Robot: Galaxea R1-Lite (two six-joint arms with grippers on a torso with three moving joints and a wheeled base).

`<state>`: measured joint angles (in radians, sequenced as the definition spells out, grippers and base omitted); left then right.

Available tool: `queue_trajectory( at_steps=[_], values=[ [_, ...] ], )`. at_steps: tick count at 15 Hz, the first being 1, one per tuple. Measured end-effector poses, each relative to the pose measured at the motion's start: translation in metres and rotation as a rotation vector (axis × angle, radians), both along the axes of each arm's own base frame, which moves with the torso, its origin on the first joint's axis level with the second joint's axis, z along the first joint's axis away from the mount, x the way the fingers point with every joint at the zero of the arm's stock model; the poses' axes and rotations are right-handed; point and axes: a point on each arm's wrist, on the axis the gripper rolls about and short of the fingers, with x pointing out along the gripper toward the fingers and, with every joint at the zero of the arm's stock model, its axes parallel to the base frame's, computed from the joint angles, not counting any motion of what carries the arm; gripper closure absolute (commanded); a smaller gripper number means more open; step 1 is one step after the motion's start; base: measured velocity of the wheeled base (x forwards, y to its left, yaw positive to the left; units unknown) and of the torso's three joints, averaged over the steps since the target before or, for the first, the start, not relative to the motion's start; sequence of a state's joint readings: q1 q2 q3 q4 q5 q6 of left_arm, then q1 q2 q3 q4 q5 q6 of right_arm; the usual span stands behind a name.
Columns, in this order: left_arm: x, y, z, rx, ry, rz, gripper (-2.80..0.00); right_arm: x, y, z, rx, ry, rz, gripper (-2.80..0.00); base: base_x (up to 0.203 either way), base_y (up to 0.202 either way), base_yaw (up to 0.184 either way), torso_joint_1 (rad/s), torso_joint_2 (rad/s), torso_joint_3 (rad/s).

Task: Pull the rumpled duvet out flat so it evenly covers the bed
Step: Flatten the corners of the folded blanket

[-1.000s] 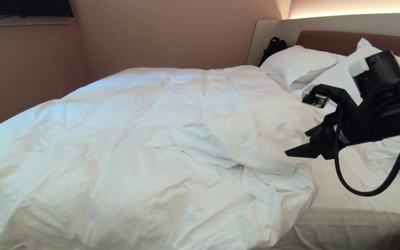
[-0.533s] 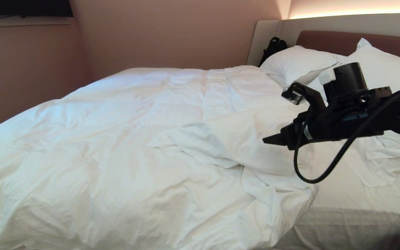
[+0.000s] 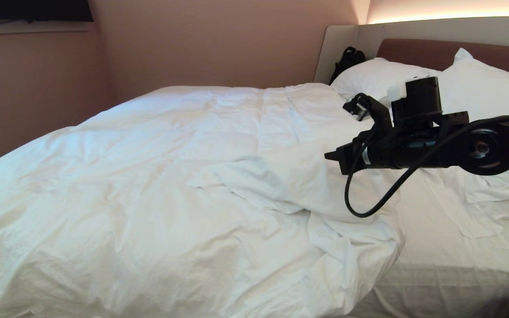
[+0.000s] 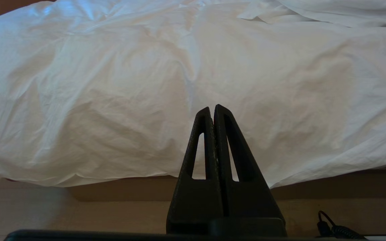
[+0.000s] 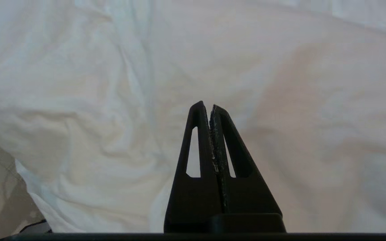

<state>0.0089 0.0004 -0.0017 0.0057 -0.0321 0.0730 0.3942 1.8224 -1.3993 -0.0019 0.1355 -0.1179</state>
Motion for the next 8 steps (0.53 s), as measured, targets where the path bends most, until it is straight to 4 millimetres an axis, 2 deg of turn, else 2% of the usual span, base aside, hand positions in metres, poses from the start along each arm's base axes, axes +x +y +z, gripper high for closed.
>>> queue_trajectory(
  at_steps=[3, 6, 7, 8],
  values=[
    [0.0, 0.0, 0.0, 0.0, 0.0, 0.0, 0.0, -0.007, 0.012, 0.004, -0.007, 0.002, 0.033, 0.0, 0.0, 0.0, 0.0, 0.0, 0.0, 0.0],
    [0.0, 0.0, 0.0, 0.001, 0.0, 0.0, 0.0, -0.012, 0.022, -0.007, -0.074, 0.056, 0.042, 0.0, 0.0, 0.0, 0.0, 0.0, 0.0, 0.0],
    [0.0, 0.0, 0.0, 0.0, 0.0, 0.0, 0.0, -0.013, 0.026, -0.012, -0.109, 0.075, 0.04, -2.8, 0.0, 0.0, 0.0, 0.0, 0.0, 0.0],
    [0.0, 0.0, 0.0, 0.0, 0.0, 0.0, 0.0, -0.014, 0.029, -0.015, -0.142, 0.088, 0.035, -2.8, 0.0, 0.0, 0.0, 0.0, 0.0, 0.0]
  ],
)
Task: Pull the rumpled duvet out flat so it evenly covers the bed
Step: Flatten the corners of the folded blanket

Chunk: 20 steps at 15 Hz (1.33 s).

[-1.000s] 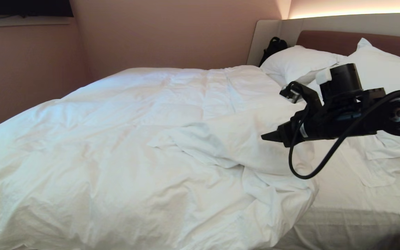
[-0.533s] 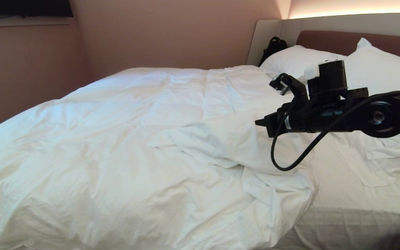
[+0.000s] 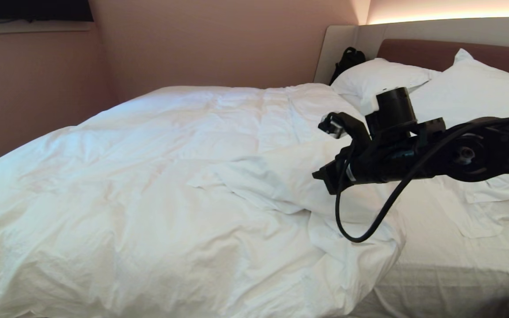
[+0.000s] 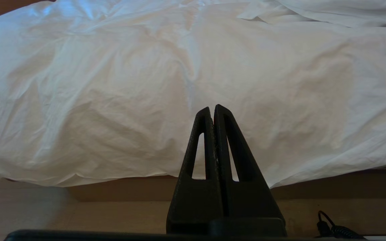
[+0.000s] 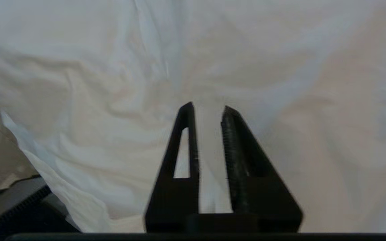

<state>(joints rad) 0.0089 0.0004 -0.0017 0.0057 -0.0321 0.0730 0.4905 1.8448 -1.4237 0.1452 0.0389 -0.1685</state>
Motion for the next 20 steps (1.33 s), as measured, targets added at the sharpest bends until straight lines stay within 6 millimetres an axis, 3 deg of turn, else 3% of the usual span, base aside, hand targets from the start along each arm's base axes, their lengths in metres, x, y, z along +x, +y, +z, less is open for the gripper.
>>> queue_trajectory(
  at_steps=[4, 11, 20],
  values=[
    [0.0, 0.0, 0.0, 0.0, 0.0, 0.0, 0.0, 0.001, 0.006, -0.007, -0.091, 0.045, -0.06, -2.8, 0.0, 0.0, 0.0, 0.0, 0.0, 0.0],
    [0.0, 0.0, 0.0, 0.0, 0.0, 0.0, 0.0, 0.014, 0.036, -0.045, -0.228, 0.1, -0.078, -2.8, 0.0, 0.0, 0.0, 0.0, 0.0, 0.0],
    [0.0, 0.0, 0.0, 0.0, 0.0, 0.0, 0.0, 0.051, 0.068, -0.082, -0.325, 0.08, -0.135, -2.8, 0.0, 0.0, 0.0, 0.0, 0.0, 0.0]
  ],
)
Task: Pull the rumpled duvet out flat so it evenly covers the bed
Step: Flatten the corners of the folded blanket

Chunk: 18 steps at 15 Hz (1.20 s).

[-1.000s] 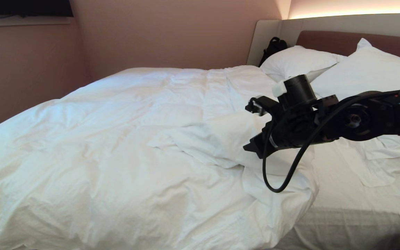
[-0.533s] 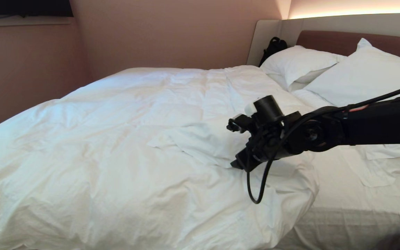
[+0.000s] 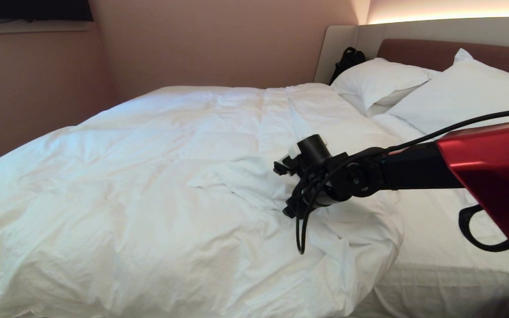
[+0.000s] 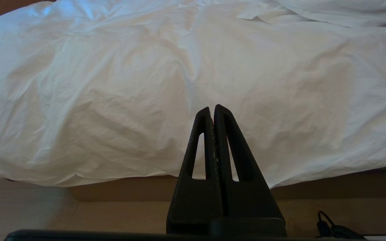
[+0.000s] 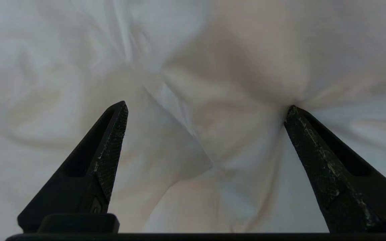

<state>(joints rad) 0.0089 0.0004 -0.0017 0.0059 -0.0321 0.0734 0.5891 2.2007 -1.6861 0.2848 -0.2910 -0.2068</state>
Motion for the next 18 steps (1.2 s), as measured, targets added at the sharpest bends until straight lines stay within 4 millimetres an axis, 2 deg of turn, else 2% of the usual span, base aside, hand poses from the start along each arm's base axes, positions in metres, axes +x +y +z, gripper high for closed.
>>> queue_trajectory(
  at_steps=[6, 15, 16, 18],
  values=[
    [0.0, 0.0, 0.0, 0.0, 0.0, 0.0, 0.0, 0.025, 0.008, -0.029, -0.091, -0.032, -0.103, -2.8, 0.0, 0.0, 0.0, 0.0, 0.0, 0.0],
    [0.0, 0.0, 0.0, 0.0, 0.0, 0.0, 0.0, 0.035, -0.001, -0.036, -0.121, -0.039, -0.161, -2.8, 0.0, 0.0, 0.0, 0.0, 0.0, 0.0],
    [0.0, 0.0, 0.0, 0.0, 0.0, 0.0, 0.0, 0.035, -0.001, -0.036, -0.12, -0.04, -0.161, 0.0, 0.0, 0.0, 0.0, 0.0, 0.0, 0.0],
    [0.0, 0.0, 0.0, 0.0, 0.0, 0.0, 0.0, 0.035, -0.001, -0.036, -0.118, -0.041, -0.163, 0.0, 0.0, 0.0, 0.0, 0.0, 0.0, 0.0]
  ],
)
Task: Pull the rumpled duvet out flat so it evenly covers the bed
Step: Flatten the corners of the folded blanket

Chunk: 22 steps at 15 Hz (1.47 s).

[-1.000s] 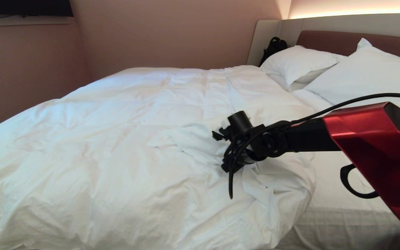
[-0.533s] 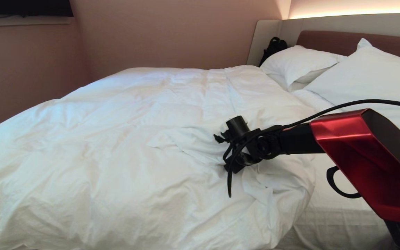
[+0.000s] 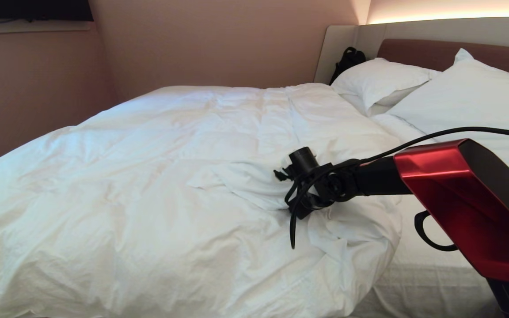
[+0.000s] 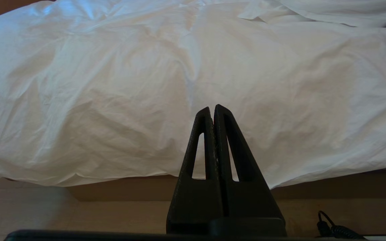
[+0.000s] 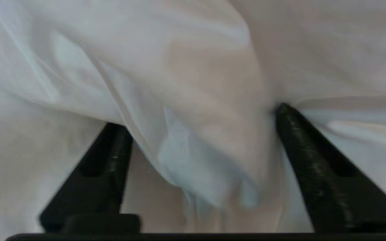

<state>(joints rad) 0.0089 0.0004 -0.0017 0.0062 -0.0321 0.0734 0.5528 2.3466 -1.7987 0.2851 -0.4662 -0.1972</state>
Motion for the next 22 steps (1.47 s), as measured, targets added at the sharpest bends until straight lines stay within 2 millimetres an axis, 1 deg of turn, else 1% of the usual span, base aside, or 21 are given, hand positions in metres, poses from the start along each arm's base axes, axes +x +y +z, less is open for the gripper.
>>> queue_trajectory(
  at_steps=[8, 12, 15, 17, 19, 22],
  values=[
    [0.0, 0.0, 0.0, 0.0, 0.0, 0.0, 0.0, 0.0, -0.002, 0.004, 0.007, -0.009, -0.005, 0.0, 0.0, 0.0, 0.0, 0.0, 0.0, 0.0],
    [0.0, 0.0, 0.0, 0.0, 0.0, 0.0, 0.0, -0.003, -0.009, 0.019, 0.031, -0.03, -0.023, 0.0, 0.0, 0.0, 0.0, 0.0, 0.0, 0.0],
    [0.0, 0.0, 0.0, 0.0, 0.0, 0.0, 0.0, -0.013, -0.022, 0.043, 0.057, -0.06, -0.035, 0.0, 0.0, 0.0, 0.0, 0.0, 0.0, 0.0],
    [0.0, 0.0, 0.0, 0.0, 0.0, 0.0, 0.0, -0.024, -0.033, 0.065, 0.081, -0.089, -0.043, 0.0, 0.0, 0.0, 0.0, 0.0, 0.0, 0.0],
    [0.0, 0.0, 0.0, 0.0, 0.0, 0.001, 0.0, -0.038, -0.049, 0.087, 0.107, -0.115, -0.047, 0.0, 0.0, 0.0, 0.0, 0.0, 0.0, 0.0],
    [0.0, 0.0, 0.0, 0.0, 0.0, 0.0, 0.0, -0.058, -0.074, 0.109, 0.12, -0.129, -0.051, 0.0, 0.0, 0.0, 0.0, 0.0, 0.0, 0.0]
  ],
)
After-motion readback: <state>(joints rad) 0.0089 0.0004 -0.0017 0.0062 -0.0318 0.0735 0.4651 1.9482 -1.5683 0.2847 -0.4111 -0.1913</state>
